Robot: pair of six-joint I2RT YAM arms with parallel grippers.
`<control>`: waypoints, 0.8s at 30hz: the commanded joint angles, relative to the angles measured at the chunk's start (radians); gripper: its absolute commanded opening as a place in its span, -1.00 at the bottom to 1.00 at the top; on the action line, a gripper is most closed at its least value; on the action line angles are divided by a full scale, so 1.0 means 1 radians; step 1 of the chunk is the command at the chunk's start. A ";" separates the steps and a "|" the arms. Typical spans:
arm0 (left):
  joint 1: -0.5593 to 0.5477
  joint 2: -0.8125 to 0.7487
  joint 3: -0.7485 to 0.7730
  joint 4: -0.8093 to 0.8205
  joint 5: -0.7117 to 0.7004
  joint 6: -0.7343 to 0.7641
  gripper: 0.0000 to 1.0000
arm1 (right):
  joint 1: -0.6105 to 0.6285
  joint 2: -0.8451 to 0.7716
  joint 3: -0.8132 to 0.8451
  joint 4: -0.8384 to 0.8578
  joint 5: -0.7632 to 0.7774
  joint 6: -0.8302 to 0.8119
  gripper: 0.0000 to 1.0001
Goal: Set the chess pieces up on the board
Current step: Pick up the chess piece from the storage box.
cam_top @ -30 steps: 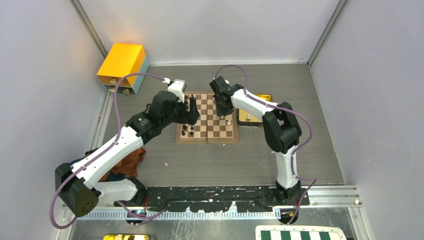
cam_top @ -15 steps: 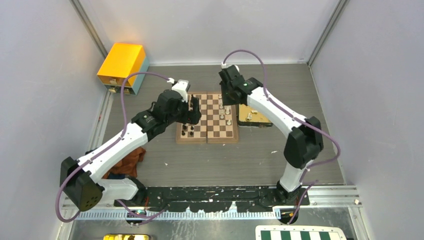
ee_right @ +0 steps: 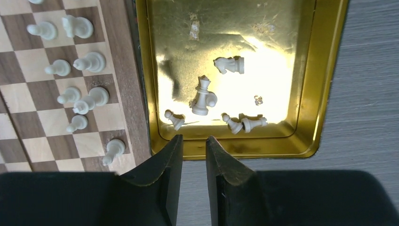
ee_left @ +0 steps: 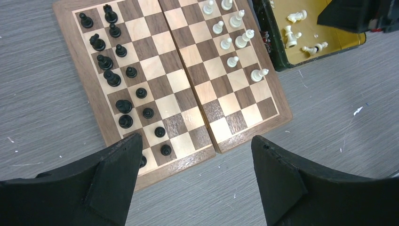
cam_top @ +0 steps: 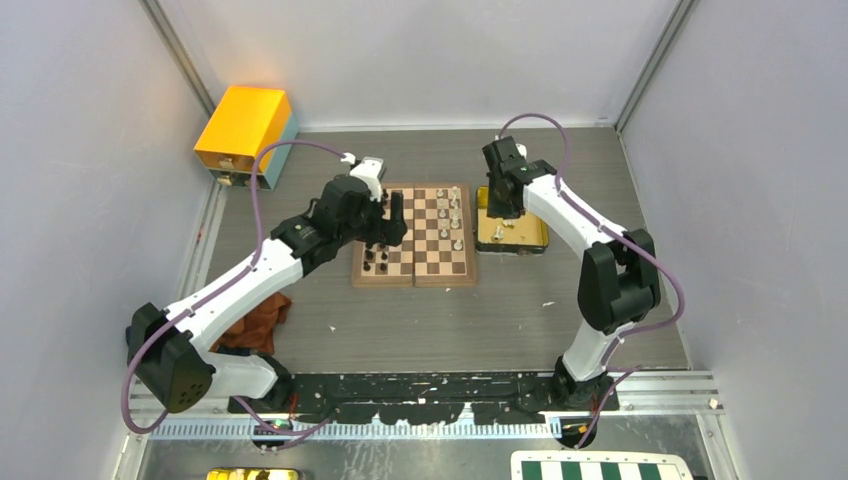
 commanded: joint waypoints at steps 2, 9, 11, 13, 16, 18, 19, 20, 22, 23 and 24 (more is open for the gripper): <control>0.013 -0.009 0.019 0.063 0.013 0.016 0.73 | -0.014 0.028 -0.039 0.069 -0.024 0.019 -0.39; 0.020 -0.005 0.013 0.059 0.016 0.014 0.73 | -0.045 0.072 -0.065 0.094 -0.042 0.026 -0.37; 0.020 -0.002 0.012 0.061 0.018 0.012 0.73 | -0.052 0.079 -0.074 0.105 -0.047 0.030 -0.36; 0.021 0.000 0.010 0.064 0.019 0.011 0.73 | -0.059 0.088 -0.075 0.112 -0.050 0.030 -0.34; 0.022 0.005 0.012 0.065 0.025 0.008 0.73 | -0.069 0.103 -0.074 0.122 -0.058 0.031 -0.32; 0.024 0.010 0.012 0.069 0.027 0.007 0.73 | -0.075 0.115 -0.071 0.128 -0.065 0.032 -0.32; 0.024 0.011 0.013 0.068 0.028 0.007 0.73 | -0.076 0.121 -0.068 0.130 -0.068 0.033 -0.32; 0.024 0.014 0.014 0.069 0.028 0.007 0.73 | -0.076 0.128 -0.065 0.131 -0.072 0.032 -0.31; 0.025 0.018 0.018 0.069 0.029 0.007 0.73 | -0.079 0.141 -0.061 0.131 -0.080 0.034 -0.31; 0.025 0.020 0.018 0.071 0.029 0.007 0.73 | -0.079 0.147 -0.060 0.133 -0.082 0.035 -0.31; 0.023 0.022 0.019 0.070 0.029 0.007 0.73 | -0.080 0.151 -0.060 0.135 -0.082 0.035 -0.31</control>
